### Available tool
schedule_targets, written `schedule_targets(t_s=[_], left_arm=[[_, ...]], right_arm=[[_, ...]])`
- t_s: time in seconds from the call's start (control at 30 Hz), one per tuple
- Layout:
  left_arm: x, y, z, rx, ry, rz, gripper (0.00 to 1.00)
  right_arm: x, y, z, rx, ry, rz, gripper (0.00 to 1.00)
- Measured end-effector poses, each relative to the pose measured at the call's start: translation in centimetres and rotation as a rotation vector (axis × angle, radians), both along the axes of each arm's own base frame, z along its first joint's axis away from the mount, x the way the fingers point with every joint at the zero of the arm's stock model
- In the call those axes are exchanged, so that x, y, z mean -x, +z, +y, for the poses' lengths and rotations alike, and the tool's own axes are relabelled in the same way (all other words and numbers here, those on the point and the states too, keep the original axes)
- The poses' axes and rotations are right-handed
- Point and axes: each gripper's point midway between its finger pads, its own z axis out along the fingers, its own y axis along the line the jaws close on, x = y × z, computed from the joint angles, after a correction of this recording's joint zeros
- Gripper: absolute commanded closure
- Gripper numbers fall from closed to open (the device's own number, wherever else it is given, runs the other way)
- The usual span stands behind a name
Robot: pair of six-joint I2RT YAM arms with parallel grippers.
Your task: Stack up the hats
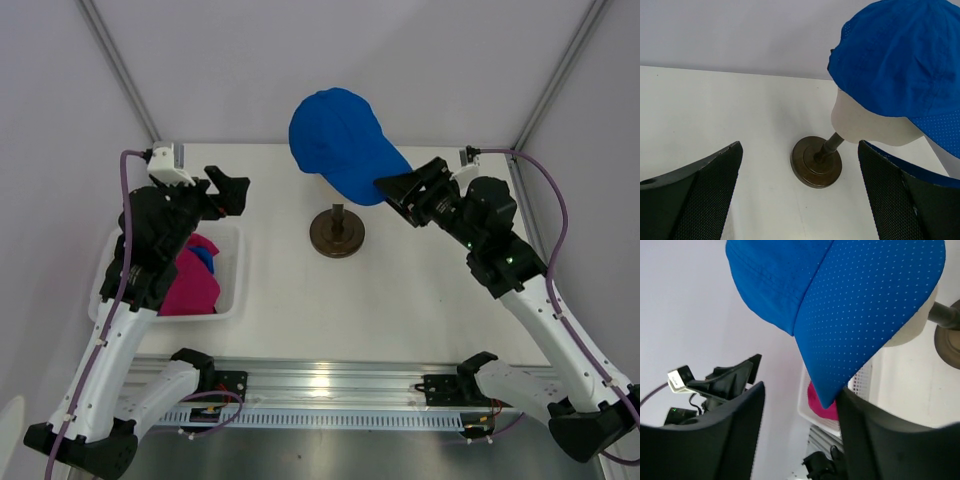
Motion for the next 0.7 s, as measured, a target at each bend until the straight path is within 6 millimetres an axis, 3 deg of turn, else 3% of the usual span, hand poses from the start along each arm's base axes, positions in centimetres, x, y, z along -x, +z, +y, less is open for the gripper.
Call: schedule_targets(t_s=[0.23, 0.33, 0.47, 0.57, 0.7], left_arm=[[0.0, -1.3, 2.4, -0.017, 0.137, 0.053, 0.01], [0.4, -3.2, 5.1, -0.018, 0.286, 0.137, 0.01], [1.5, -6.8, 9.5, -0.006, 0.513, 0.303, 0.00], [2.9, -10.0, 13.2, 0.019, 0.692, 0.444, 0.00], [5.0, -13.8, 16.2, 0.038, 0.838, 0.608, 0.01]], right_arm=[[0.9, -1.8, -0.4, 0.151, 0.044, -0.013, 0.10], [2.2, -2.0, -1.3, 0.242, 0.062, -0.059, 0.06], [5.9, -3.0, -3.4, 0.341, 0.097, -0.161, 0.05], [8.5, -5.9, -4.1, 0.383, 0.154, -0.185, 0.06], [9.2, -11.4, -3.1, 0.442, 0.246, -0.126, 0.05]])
